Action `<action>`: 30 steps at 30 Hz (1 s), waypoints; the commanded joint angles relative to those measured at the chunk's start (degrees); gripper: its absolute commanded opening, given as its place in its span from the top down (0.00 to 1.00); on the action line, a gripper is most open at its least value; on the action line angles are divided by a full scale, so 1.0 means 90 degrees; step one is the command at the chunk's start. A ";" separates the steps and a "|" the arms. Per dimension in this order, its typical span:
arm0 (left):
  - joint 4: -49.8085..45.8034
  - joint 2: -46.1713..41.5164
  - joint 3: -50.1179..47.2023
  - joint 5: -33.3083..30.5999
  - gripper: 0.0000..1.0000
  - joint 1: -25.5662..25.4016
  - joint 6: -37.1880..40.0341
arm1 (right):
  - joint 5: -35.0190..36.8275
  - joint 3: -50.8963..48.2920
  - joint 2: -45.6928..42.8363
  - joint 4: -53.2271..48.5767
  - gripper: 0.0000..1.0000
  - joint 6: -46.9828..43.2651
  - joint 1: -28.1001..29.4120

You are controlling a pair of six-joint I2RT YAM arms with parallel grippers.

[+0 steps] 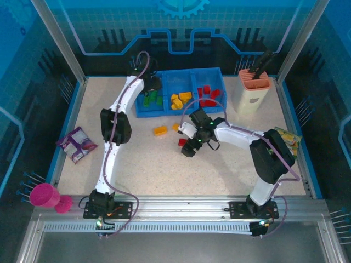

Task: Sort the legos into containers by color
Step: Place the lego in the container, then pick up the lego from the center of the table.

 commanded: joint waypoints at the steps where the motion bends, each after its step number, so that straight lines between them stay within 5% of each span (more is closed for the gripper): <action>1: -0.0062 0.0070 0.0268 0.0305 0.45 0.0132 -0.0125 | 0.0008 0.0309 0.0344 -0.0008 0.05 -0.0334 0.0098; 13: 0.0085 -0.0304 0.0259 0.0641 0.29 0.0131 0.0024 | 0.0242 0.0762 0.0849 -0.0584 0.19 -0.0718 0.0241; 22: -0.0059 -0.0877 0.0155 0.0669 0.24 0.0136 0.0234 | 0.0632 0.0931 0.1131 -0.0863 0.49 -0.0859 0.0392; 30: 0.0399 -0.2173 -0.1418 0.0639 0.23 0.0131 0.0507 | 0.1765 0.1120 0.0786 -0.1394 0.67 -0.0832 0.0415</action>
